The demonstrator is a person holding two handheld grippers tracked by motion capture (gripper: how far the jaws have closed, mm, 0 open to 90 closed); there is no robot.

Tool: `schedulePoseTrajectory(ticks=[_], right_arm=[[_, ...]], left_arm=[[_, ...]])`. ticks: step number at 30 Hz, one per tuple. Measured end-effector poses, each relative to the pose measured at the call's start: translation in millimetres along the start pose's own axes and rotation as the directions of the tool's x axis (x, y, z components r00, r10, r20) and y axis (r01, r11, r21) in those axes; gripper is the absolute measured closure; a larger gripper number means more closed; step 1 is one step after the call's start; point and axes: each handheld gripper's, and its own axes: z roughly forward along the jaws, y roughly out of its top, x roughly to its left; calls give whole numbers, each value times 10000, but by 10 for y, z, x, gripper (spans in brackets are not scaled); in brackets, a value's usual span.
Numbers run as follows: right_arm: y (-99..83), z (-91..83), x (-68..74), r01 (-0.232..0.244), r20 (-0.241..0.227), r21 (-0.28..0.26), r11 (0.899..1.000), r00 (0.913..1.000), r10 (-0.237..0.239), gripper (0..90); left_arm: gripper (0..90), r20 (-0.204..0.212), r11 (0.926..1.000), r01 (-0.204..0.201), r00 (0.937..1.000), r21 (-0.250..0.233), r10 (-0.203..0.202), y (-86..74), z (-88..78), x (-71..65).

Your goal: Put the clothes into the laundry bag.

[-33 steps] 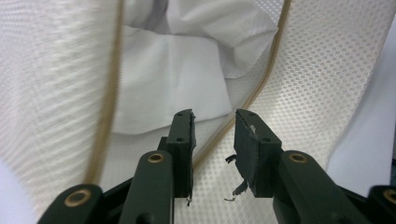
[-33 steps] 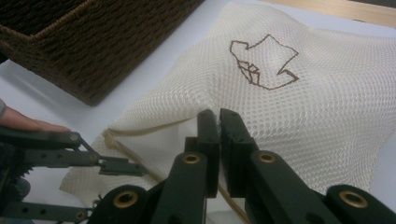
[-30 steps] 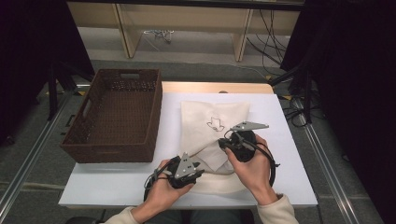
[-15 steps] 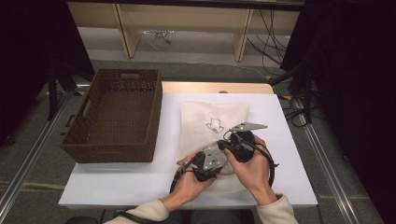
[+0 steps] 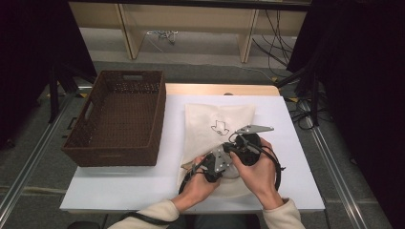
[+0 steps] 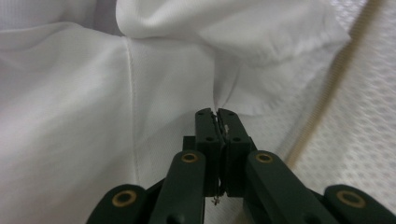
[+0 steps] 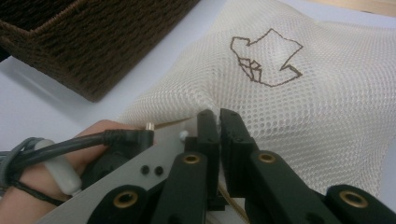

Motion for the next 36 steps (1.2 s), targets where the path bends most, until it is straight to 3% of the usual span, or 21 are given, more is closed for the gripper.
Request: schedulePoseTrajectory(ticks=[2, 4, 5, 8, 10, 11, 14, 15, 18, 19, 22, 23, 24, 27, 29, 30, 31, 32, 33, 34, 36], right_arm=[[4, -1, -6, 85, 131, -78, 9999, 9999, -84, 885], [3, 5, -25, 172, 49, -124, 9998, 9998, -171, 884], [2, -19, -4, -191, 117, 89, 9998, 9998, 190, 884], [-3, -12, -17, -64, 102, -21, 10000, 9999, 65, 884], [2, -5, -41, 184, 79, -11, 9998, 9998, -184, 883], [-4, -8, -19, -97, 174, 95, 9999, 9998, 95, 883], [-11, -10, -31, 54, 29, 84, 9999, 10000, -54, 882], [-10, -22, -23, 20, 153, 134, 9999, 9999, -22, 880], [-18, -2, -38, 157, -23, -3, 9999, 9999, -157, 879], [-25, -17, -9, -134, 51, 205, 9997, 9999, 133, 879], [-56, -17, -3, -36, 110, 463, 9989, 9999, 31, 877], [-65, 4, -26, 289, 109, 294, 9992, 9995, -292, 876], [-74, -3, -23, 128, 106, 538, 9985, 9999, -134, 876], [-118, 22, -45, 275, 81, 647, 9975, 9996, -281, 877], [-165, 35, -40, -69, 103, 1091, 9940, 9999, 58, 879], [-187, 56, -72, 124, 15, 1110, 9937, 9999, -126, 880], [-232, 70, -102, -93, 62, 1448, 9894, 9999, 85, 881], [-256, 72, -98, -455, 149, 1628, 9856, 9989, 437, 881], [-287, 89, -116, -526, 228, 1620, 9854, 9985, 496, 881], [-334, 113, -172, -448, 231, 1821, 9823, 9989, 413, 882], [-408, 157, -246, -710, 355, 2040, 9764, 9972, 651, 883]], left_arm=[[885, 20, 9999, -84, 10000, 149, 84, 32, 22, 59], [883, -319, 9998, -220, 9992, 15, 220, 43, 34, 79], [879, -230, 9999, -110, 9997, -18, 109, 34, 45, 55], [827, -84, 9997, -225, 9997, -93, 224, 2, -11, 7], [750, -5, 9955, 416, 9991, -853, -418, -18, -44, -39], [716, 42, 9953, 420, 9991, -873, -418, -32, -95, -48], [645, 284, 9965, 244, 9993, -802, -222, -101, -251, -44], [645, 260, 9984, -153, 9995, -538, 167, -122, -326, -18], [624, 219, 9965, 130, 9997, -822, -113, -215, -593, 13], [622, -8, 9953, 172, 9998, -951, -174, -268, -739, 55], [611, -395, 9892, 544, 9974, -1364, -603, -368, -984, 146], [608, -654, 9900, 396, 9967, -1353, -488, -409, -1072, 190], [603, -769, 9880, 588, 9946, -1428, -703, -452, -1126, 212], [573, -910, 9859, 872, 9907, -1427, -1008, -561, -1247, 258], [549, -927, 9850, 1048, 9887, -1368, -1180, -632, -1285, 284], [536, -807, 9875, 1173, 9887, -1050, -1261, -685, -1286, 324], [519, -696, 9846, 1427, 9862, -1013, -1501, -711, -1266, 331], [511, -732, 9876, 1348, 9873, -800, -1407, -733, -1264, 347], [504, -731, 9887, 1364, 9874, -615, -1407, -762, -1254, 359], [496, -492, 9839, 1644, 9846, -700, -1680, -779, -1233, 352], [487, -458, 9863, 1570, 9862, -512, -1594, -802, -1232, 377]])
